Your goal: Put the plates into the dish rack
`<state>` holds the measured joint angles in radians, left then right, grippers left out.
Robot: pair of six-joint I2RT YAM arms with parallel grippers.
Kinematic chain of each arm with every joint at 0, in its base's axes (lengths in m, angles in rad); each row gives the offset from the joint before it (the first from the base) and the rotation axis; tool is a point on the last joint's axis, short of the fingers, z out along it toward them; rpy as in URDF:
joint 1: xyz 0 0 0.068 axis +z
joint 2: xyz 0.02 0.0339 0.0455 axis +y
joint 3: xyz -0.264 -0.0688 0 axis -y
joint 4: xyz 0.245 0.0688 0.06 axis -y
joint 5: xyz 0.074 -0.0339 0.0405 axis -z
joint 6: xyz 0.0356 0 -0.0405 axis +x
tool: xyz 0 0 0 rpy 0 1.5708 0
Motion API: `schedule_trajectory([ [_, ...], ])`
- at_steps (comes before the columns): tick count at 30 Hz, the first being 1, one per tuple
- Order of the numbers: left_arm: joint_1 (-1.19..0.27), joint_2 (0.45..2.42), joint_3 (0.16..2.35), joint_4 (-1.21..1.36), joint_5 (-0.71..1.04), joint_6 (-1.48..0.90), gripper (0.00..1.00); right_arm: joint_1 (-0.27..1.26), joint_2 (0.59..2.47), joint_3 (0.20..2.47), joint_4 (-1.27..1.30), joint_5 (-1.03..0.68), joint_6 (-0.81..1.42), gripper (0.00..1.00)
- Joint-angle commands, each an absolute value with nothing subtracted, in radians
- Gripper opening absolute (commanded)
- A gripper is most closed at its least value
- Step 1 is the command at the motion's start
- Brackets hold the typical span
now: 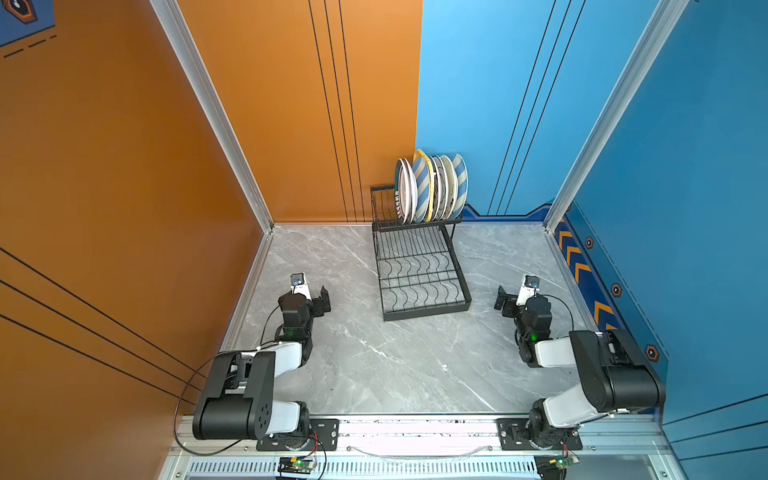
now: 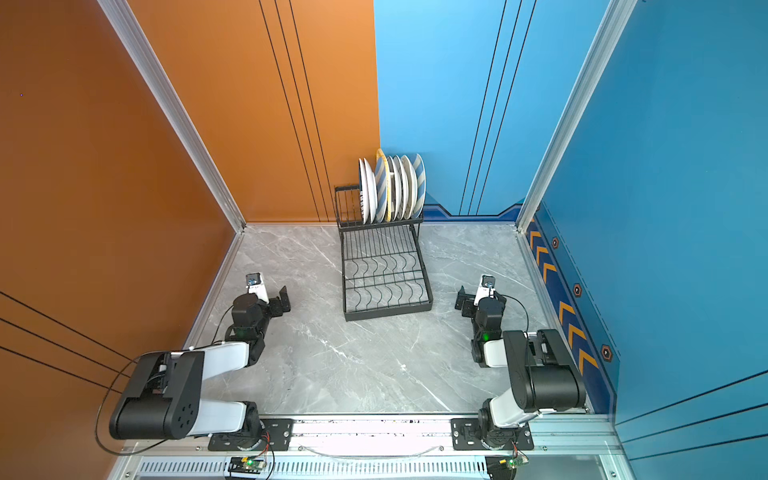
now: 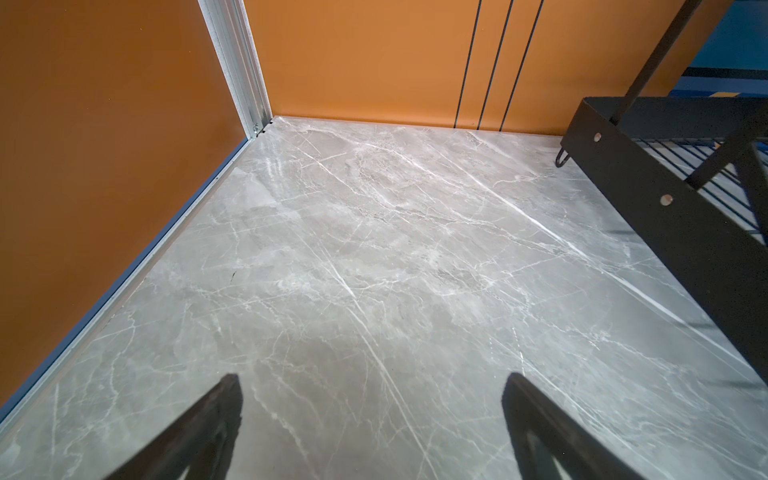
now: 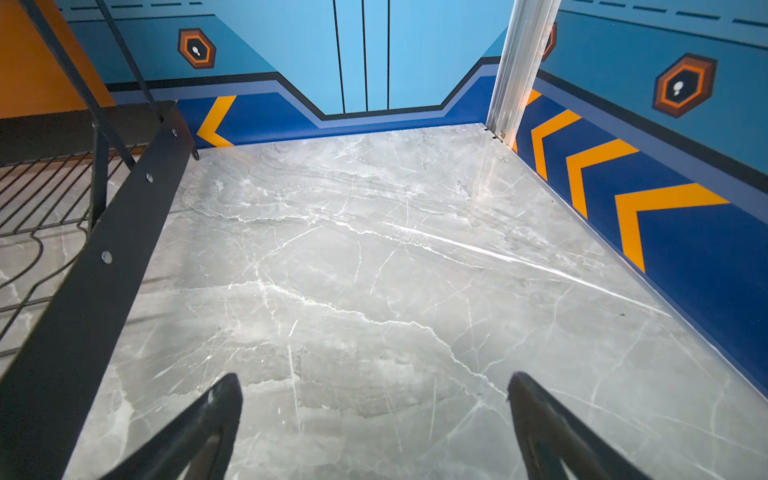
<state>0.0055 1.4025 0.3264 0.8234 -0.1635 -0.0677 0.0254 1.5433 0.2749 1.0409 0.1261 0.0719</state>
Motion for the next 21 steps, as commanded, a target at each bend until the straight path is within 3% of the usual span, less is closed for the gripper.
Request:
schedule_trajectory([
  [1, 0.001, 1.442, 0.32, 0.913, -0.195, -0.055, 0.98, 0.028, 1.544, 0.277, 1.089, 0.137, 0.061, 1.0],
  [8, 0.002, 1.513, 0.326, 0.969, -0.195, -0.058, 0.98, 0.033, 1.541, 0.359, 0.928, 0.209, 0.087, 1.0],
  [21, 0.0, 1.552, 0.328, 1.0, -0.192, -0.054, 0.98, 0.045, 1.546, 0.368, 0.919, 0.193, 0.063, 1.0],
])
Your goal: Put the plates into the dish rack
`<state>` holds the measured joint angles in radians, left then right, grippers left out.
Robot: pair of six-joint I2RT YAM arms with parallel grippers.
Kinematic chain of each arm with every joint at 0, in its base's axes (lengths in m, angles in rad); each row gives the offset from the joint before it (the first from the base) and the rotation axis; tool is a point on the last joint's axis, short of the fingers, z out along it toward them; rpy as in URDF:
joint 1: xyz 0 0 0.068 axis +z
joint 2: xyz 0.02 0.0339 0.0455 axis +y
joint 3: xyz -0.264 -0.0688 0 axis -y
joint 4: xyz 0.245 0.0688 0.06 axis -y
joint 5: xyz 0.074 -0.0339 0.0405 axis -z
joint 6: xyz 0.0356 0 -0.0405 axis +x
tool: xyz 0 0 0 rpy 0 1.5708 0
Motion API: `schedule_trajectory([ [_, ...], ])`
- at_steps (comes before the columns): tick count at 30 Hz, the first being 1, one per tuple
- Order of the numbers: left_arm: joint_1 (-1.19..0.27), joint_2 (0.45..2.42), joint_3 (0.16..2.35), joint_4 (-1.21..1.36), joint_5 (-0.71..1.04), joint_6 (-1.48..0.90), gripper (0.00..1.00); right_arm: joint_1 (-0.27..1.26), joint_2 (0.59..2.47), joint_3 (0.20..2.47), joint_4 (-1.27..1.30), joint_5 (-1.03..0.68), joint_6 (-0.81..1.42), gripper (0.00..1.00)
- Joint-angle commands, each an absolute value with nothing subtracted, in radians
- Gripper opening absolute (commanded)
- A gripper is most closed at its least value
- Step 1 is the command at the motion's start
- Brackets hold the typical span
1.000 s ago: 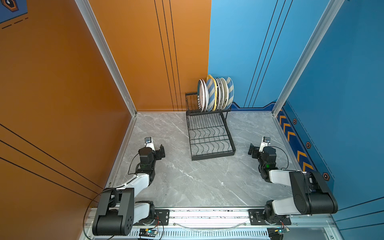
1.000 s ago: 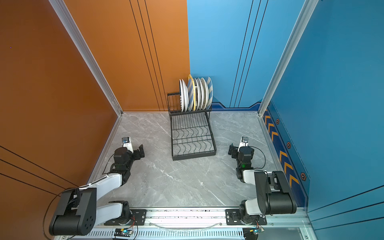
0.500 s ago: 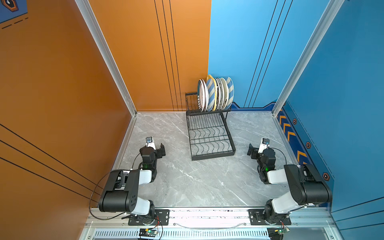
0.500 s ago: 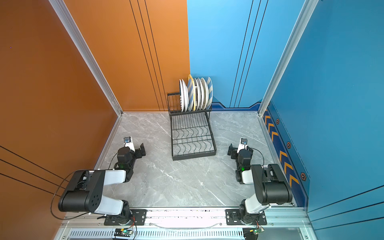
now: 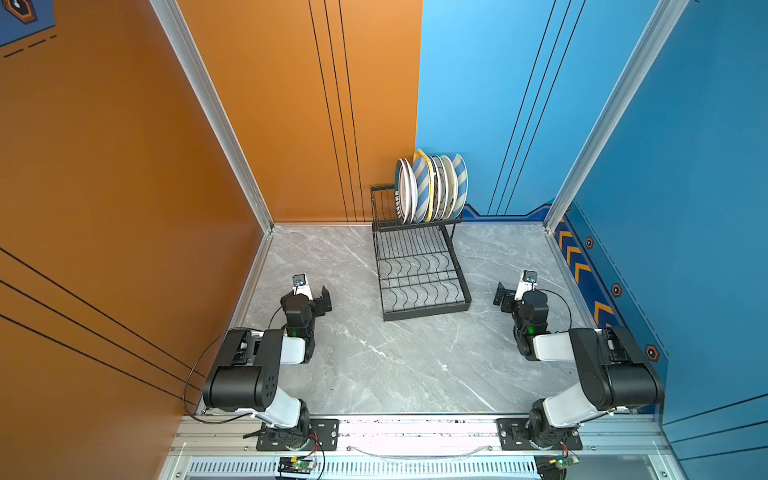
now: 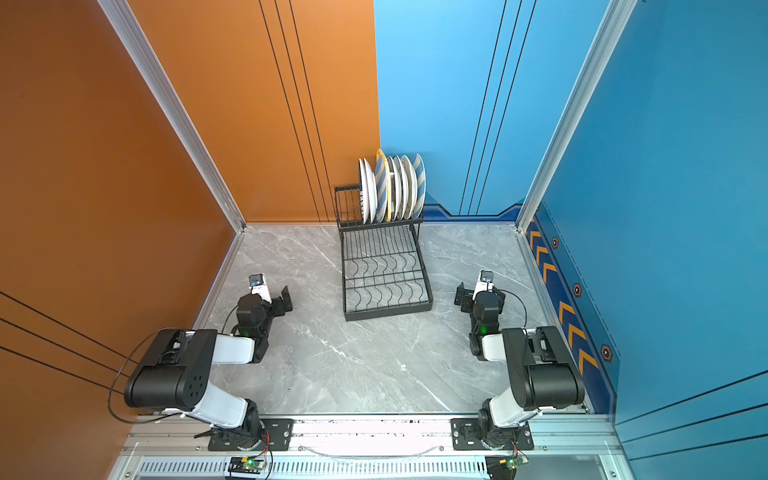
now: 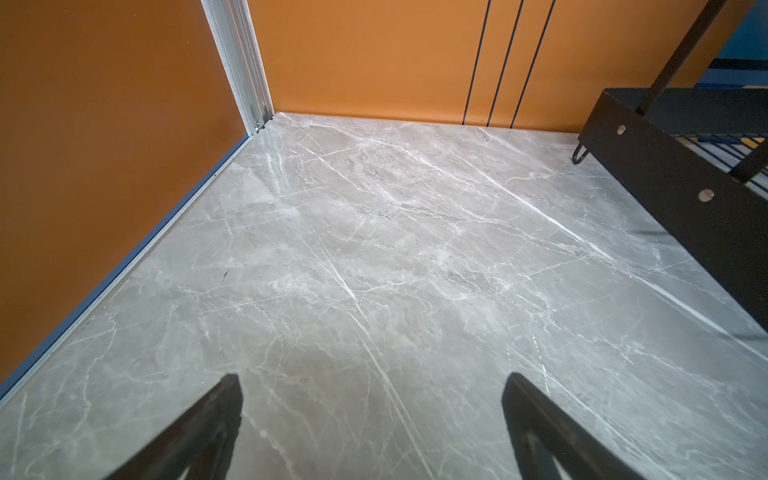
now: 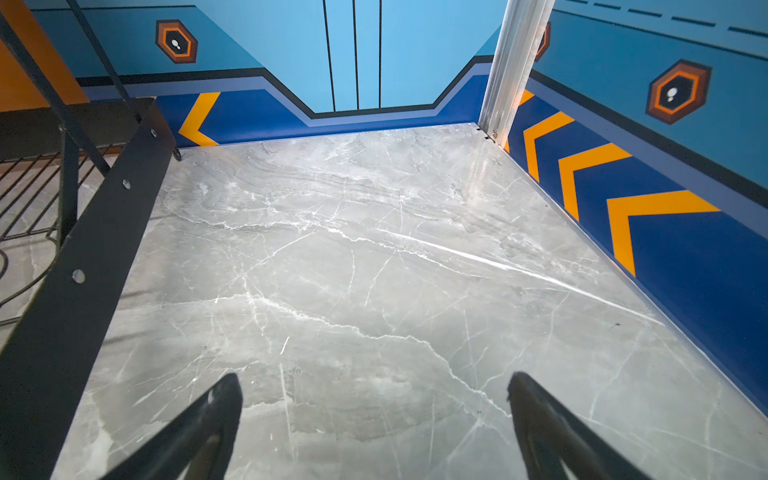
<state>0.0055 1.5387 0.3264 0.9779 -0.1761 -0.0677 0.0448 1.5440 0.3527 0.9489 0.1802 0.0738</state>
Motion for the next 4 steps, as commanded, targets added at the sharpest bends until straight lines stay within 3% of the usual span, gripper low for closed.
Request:
schedule_trajectory([
  [1, 0.0, 1.552, 0.329, 1.0, -0.191, -0.054, 0.98, 0.045, 1.546, 0.368, 0.919, 0.193, 0.063, 1.0],
  [4, 0.0, 1.554, 0.33, 1.0, -0.191, -0.052, 0.98, 0.046, 1.546, 0.367, 0.922, 0.196, 0.063, 1.0],
])
